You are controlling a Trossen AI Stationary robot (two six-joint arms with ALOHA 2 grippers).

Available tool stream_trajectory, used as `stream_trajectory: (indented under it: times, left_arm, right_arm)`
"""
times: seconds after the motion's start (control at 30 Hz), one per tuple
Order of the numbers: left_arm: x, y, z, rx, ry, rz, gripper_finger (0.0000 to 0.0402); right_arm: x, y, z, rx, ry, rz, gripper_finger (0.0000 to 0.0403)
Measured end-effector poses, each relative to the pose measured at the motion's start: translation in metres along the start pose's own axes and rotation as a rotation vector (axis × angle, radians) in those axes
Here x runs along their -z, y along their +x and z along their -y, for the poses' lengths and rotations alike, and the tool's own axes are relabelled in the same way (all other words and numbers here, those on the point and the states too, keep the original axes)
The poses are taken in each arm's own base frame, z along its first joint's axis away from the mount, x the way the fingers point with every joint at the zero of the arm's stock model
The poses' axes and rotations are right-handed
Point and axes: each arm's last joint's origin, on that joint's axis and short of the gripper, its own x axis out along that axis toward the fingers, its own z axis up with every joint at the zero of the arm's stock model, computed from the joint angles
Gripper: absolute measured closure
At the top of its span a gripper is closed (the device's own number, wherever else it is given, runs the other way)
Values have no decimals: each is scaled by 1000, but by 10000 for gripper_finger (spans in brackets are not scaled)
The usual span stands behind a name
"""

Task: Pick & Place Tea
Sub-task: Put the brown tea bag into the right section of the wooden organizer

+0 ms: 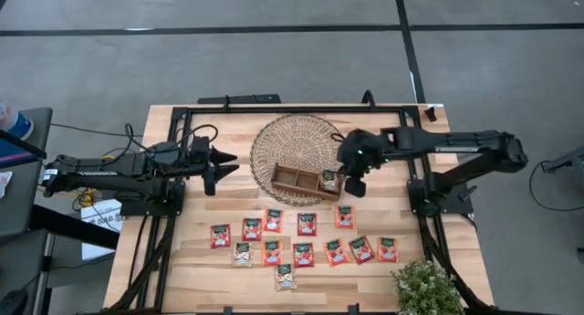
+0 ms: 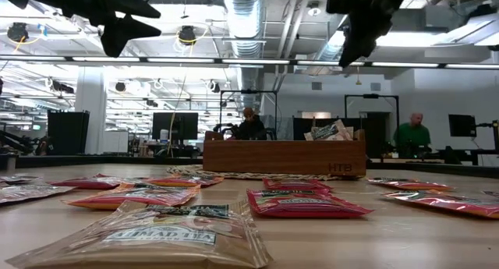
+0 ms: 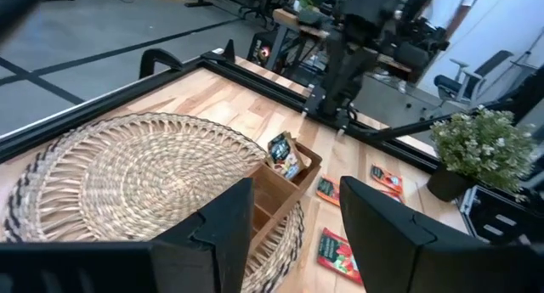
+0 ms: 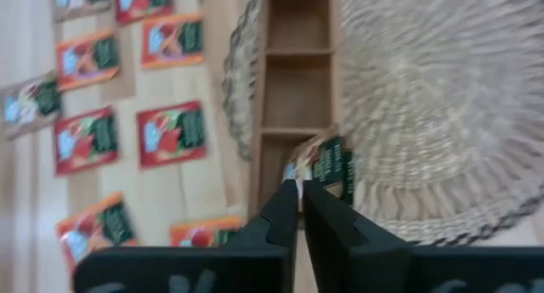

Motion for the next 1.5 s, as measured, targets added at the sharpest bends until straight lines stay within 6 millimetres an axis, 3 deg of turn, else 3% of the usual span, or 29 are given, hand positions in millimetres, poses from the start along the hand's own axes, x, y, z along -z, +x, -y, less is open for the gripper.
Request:
stream_trajectory:
  times: [0.17,0.33,0.77,1.07,1.5]
  left_arm:
    - [0,0,0,14,1,-7,234]
    - [1,0,0,12,2,-13,234]
    - [1,0,0,10,2,-16,234]
    - [1,0,0,9,3,-19,234]
    - [2,0,0,13,4,-26,234]
  right_arm:
    - [0,32,8,-112,4,-155,340]
    - [1,56,13,-111,-7,-246,319]
    - [-9,54,19,5,-91,-269,316]
    - [-6,81,33,6,-81,-359,316]
    - [-9,76,37,-8,-58,-309,317]
